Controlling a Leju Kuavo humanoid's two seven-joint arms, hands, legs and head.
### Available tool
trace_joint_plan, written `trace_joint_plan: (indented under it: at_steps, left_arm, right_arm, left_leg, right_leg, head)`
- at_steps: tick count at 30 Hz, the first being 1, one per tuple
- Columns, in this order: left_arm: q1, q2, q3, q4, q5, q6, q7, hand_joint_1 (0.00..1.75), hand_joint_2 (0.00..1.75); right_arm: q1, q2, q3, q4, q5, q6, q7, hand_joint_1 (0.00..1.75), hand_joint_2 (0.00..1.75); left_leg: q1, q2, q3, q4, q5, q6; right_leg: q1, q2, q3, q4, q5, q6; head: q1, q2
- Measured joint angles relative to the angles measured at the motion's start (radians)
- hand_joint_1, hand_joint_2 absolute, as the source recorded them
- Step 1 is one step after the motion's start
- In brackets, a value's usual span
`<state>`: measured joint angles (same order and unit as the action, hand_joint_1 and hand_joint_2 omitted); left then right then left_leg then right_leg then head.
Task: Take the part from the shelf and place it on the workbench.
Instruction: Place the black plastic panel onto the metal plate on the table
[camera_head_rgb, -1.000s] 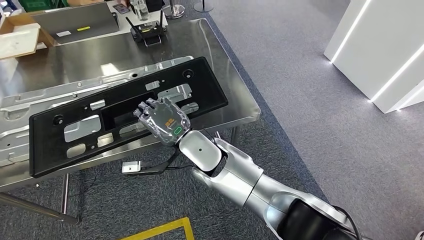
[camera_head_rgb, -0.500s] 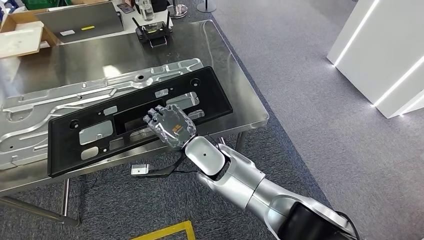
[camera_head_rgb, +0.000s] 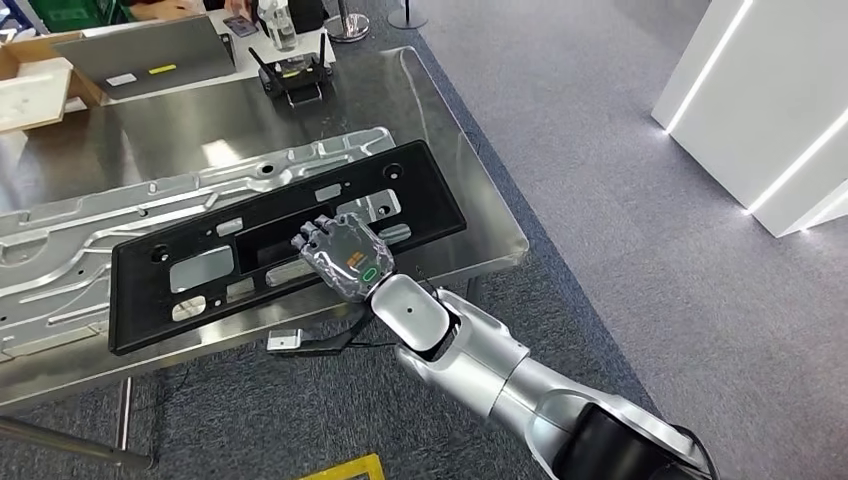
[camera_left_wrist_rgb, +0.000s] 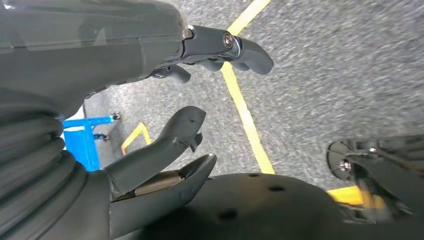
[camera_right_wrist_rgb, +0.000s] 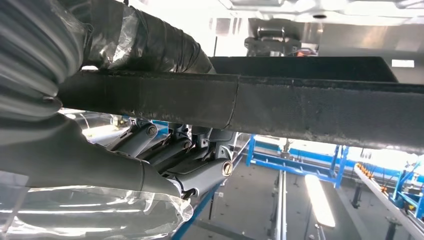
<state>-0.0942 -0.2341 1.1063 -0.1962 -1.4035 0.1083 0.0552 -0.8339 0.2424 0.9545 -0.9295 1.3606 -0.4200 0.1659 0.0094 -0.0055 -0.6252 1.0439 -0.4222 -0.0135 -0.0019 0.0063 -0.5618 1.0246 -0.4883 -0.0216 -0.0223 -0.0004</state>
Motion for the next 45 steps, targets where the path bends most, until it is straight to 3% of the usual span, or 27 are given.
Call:
trace_joint_plan:
  at_steps: [3,5,7,9,10,11,12,13,15,17,20,22,24,25,26,27,29,30,31,35,37,40,41,42,44,45]
  left_arm:
    - [-0.001,0.0,0.0,0.0,0.002,0.0,-0.005,0.0,1.75]
    - [0.002,0.0,0.0,0.0,0.003,0.001,-0.008,0.0,1.75]
    - [0.004,0.0,0.0,0.0,0.006,0.001,-0.008,0.0,1.75]
    - [0.003,0.0,0.0,0.0,0.009,0.002,-0.009,0.0,1.75]
    - [0.004,0.0,0.0,0.0,0.01,0.002,-0.009,0.0,1.75]
    - [0.005,0.0,0.0,0.0,0.011,0.002,-0.009,0.0,1.75]
    - [0.006,0.0,0.0,0.0,0.011,0.003,-0.009,0.0,1.75]
    - [0.007,-0.001,0.0,0.0,0.012,0.003,-0.009,0.0,1.75]
    - [0.006,-0.004,0.0,0.001,0.015,0.003,-0.01,0.0,1.75]
    - [0.004,-0.006,0.0,0.002,0.018,0.003,-0.01,0.0,1.75]
    - [0.004,-0.005,0.001,0.002,0.019,0.004,-0.011,0.0,1.75]
    - [0.003,-0.004,0.001,0.002,0.019,0.006,-0.011,0.0,1.75]
    - [0.003,-0.003,0.001,0.002,0.02,0.007,-0.011,0.0,1.75]
    - [0.003,-0.002,0.001,0.002,0.021,0.008,-0.011,0.0,1.75]
    - [0.005,-0.002,0.001,0.002,0.021,0.008,-0.011,0.0,1.75]
    - [0.007,-0.001,0.001,0.002,0.021,0.009,-0.011,0.0,1.75]
    - [0.009,0.0,0.001,0.002,0.022,0.01,-0.011,0.0,1.75]
    - [0.009,0.0,0.001,0.002,0.022,0.01,-0.011,0.0,1.75]
    - [0.008,0.0,0.002,0.002,0.022,0.01,-0.011,0.0,1.75]
    - [0.008,0.0,0.002,0.002,0.022,0.011,-0.011,0.0,1.75]
    - [0.008,0.0,0.002,0.002,0.022,0.012,-0.011,0.0,1.75]
    - [0.006,0.0,0.002,0.002,0.025,0.014,-0.01,0.0,1.75]
    - [0.006,0.0,0.003,0.002,0.028,0.014,-0.008,0.0,1.75]
    - [0.007,0.0,0.003,0.002,0.032,0.014,-0.007,0.0,1.75]
    - [0.008,-0.001,0.004,0.002,0.037,0.015,-0.002,0.0,1.75]
    - [0.008,-0.002,0.004,0.002,0.037,0.016,0.001,0.0,1.75]
  right_arm:
    - [-0.004,0.001,0.0,0.002,0.0,0.0,-0.006,1.75,1.75]
    - [-0.005,0.001,0.0,0.002,-0.001,0.001,-0.008,1.75,1.75]
    - [-0.007,0.001,0.0,0.002,-0.003,0.003,-0.008,1.75,1.75]
    - [-0.002,-0.002,0.0,0.002,-0.005,0.008,-0.01,1.75,1.75]
    - [0.002,-0.005,0.0,0.002,-0.006,0.012,-0.011,1.75,1.75]
    - [0.006,-0.007,0.0,0.002,-0.006,0.014,-0.012,1.75,1.75]
    - [0.009,-0.009,0.0,0.002,-0.006,0.017,-0.013,1.75,1.75]
    - [0.01,-0.01,0.0,0.001,-0.007,0.019,-0.013,1.75,1.75]
    - [0.009,-0.011,0.0,-0.001,-0.012,0.021,-0.014,1.75,1.75]
    - [0.01,-0.013,0.0,-0.004,-0.017,0.023,-0.016,1.75,1.75]
    - [0.014,-0.016,0.0,-0.008,-0.02,0.023,-0.017,1.75,1.75]
    - [0.013,-0.015,0.0,-0.011,-0.021,0.023,-0.018,1.75,1.75]
    - [0.016,-0.016,0.0,-0.013,-0.023,0.023,-0.02,1.75,1.75]
    - [0.02,-0.016,0.0,-0.013,-0.023,0.023,-0.022,1.75,1.75]
    - [0.024,-0.016,0.0,-0.013,-0.024,0.023,-0.024,1.75,1.75]
    - [0.027,-0.016,0.0,-0.013,-0.025,0.023,-0.025,1.75,1.75]
    - [0.03,-0.017,0.0,-0.013,-0.028,0.023,-0.026,1.75,1.75]
    - [0.03,-0.017,0.0,-0.012,-0.031,0.023,-0.026,1.75,1.75]
    - [0.03,-0.018,0.0,-0.013,-0.032,0.023,-0.026,1.75,1.75]
    - [0.033,-0.018,0.0,-0.016,-0.035,0.023,-0.028,1.75,1.75]
    - [0.031,-0.018,0.0,-0.017,-0.036,0.023,-0.027,1.75,1.75]
    - [0.035,-0.022,0.0,-0.017,-0.037,0.024,-0.028,1.75,1.75]
    - [0.038,-0.024,0.0,-0.017,-0.039,0.024,-0.028,1.75,1.75]
    - [0.039,-0.025,0.0,-0.017,-0.04,0.025,-0.028,1.75,1.75]
    - [0.04,-0.026,0.0,-0.017,-0.043,0.025,-0.028,1.75,1.75]
    - [0.04,-0.026,0.0,-0.017,-0.045,0.025,-0.029,1.75,1.75]
  left_leg:
    - [-0.004,-0.003,0.02,-0.029,-0.011,0.022]
    - [-0.001,-0.003,0.033,-0.036,-0.015,0.034]
    - [-0.001,-0.003,0.044,-0.039,-0.022,0.045]
    - [-0.002,-0.002,0.053,-0.039,-0.032,0.051]
    - [-0.003,-0.003,0.06,-0.038,-0.037,0.052]
    - [-0.003,-0.004,0.068,-0.038,-0.044,0.052]
    - [-0.004,-0.005,0.079,-0.038,-0.052,0.051]
    - [-0.005,-0.005,0.089,-0.039,-0.06,0.049]
    - [-0.006,-0.005,0.103,-0.039,-0.075,0.041]
    - [-0.007,-0.004,0.11,-0.037,-0.081,0.029]
    - [-0.006,-0.002,0.112,-0.002,-0.089,0.012]
    - [-0.003,-0.001,0.066,0.086,-0.123,0.004]
    - [0.001,-0.001,-0.012,0.2,-0.167,-0.007]
    - [0.004,-0.001,-0.042,0.231,-0.174,-0.012]
    - [0.006,-0.001,-0.057,0.23,-0.161,-0.016]
    - [0.009,-0.001,-0.055,0.193,-0.125,-0.018]
    - [0.011,0.001,-0.022,0.066,-0.033,-0.02]
    - [0.01,0.002,-0.009,0.015,-0.011,-0.016]
    - [0.007,0.003,-0.002,-0.014,-0.001,-0.009]
    - [0.005,0.001,0.017,-0.034,-0.003,0.024]
    - [0.007,0.001,0.033,-0.038,-0.007,0.036]
    - [0.004,0.0,0.048,-0.038,-0.021,0.045]
    - [0.003,-0.001,0.055,-0.038,-0.027,0.045]
    - [0.001,-0.003,0.064,-0.038,-0.033,0.045]
    - [-0.002,-0.004,0.083,-0.039,-0.048,0.043]
    - [-0.003,-0.004,0.089,-0.039,-0.054,0.04]
  right_leg:
    - [0.002,0.0,0.007,0.001,-0.003,0.017]
    - [0.001,0.0,-0.001,0.03,-0.012,0.026]
    - [-0.002,-0.001,-0.053,0.123,-0.051,0.033]
    - [-0.002,-0.001,-0.136,0.246,-0.091,0.036]
    - [-0.002,-0.001,-0.165,0.279,-0.093,0.036]
    - [-0.002,-0.001,-0.177,0.277,-0.074,0.034]
    - [-0.001,-0.001,-0.171,0.237,-0.036,0.03]
    - [0.001,-0.002,-0.15,0.168,0.015,0.023]
    - [0.01,-0.003,-0.109,0.051,0.065,0.007]
    - [0.017,-0.003,-0.093,0.011,0.062,-0.005]
    - [0.009,-0.002,-0.064,-0.004,0.061,-0.02]
    - [0.003,-0.002,-0.045,-0.011,0.053,-0.026]
    - [0.001,-0.002,-0.033,-0.011,0.041,-0.027]
    - [0.001,-0.002,-0.026,-0.01,0.033,-0.026]
    - [0.0,-0.001,-0.017,-0.009,0.025,-0.024]
    - [-0.002,0.0,-0.007,-0.007,0.016,-0.021]
    - [-0.003,0.0,0.013,-0.004,-0.003,-0.012]
    - [-0.003,0.0,0.018,-0.003,-0.01,-0.007]
    - [-0.002,0.0,0.02,-0.004,-0.015,-0.001]
    - [-0.001,-0.001,0.02,0.017,-0.022,0.024]
    - [-0.004,-0.002,-0.027,0.102,-0.047,0.032]
    - [-0.004,-0.003,-0.148,0.272,-0.108,0.035]
    - [-0.004,-0.003,-0.168,0.282,-0.103,0.033]
    - [-0.003,-0.003,-0.17,0.254,-0.075,0.028]
    - [0.004,-0.003,-0.132,0.123,0.022,0.011]
    - [0.008,-0.003,-0.113,0.064,0.049,0.003]
  head:
    - [0.0,0.0]
    - [0.001,0.0]
    - [0.001,0.0]
    - [0.0,0.0]
    - [0.001,0.0]
    - [0.001,0.0]
    - [0.001,0.0]
    - [0.001,0.0]
    - [0.0,0.0]
    - [0.0,0.0]
    - [0.001,0.0]
    - [0.001,0.0]
    - [0.001,0.0]
    - [0.001,0.0]
    - [0.001,0.0]
    - [0.001,0.0]
    - [0.001,0.0]
    - [0.001,0.0]
    - [0.001,0.0]
    - [0.001,0.0]
    - [0.002,0.0]
    - [0.002,0.0]
    - [0.002,0.0]
    - [0.002,0.0]
    - [0.002,0.0]
    - [0.001,0.0]
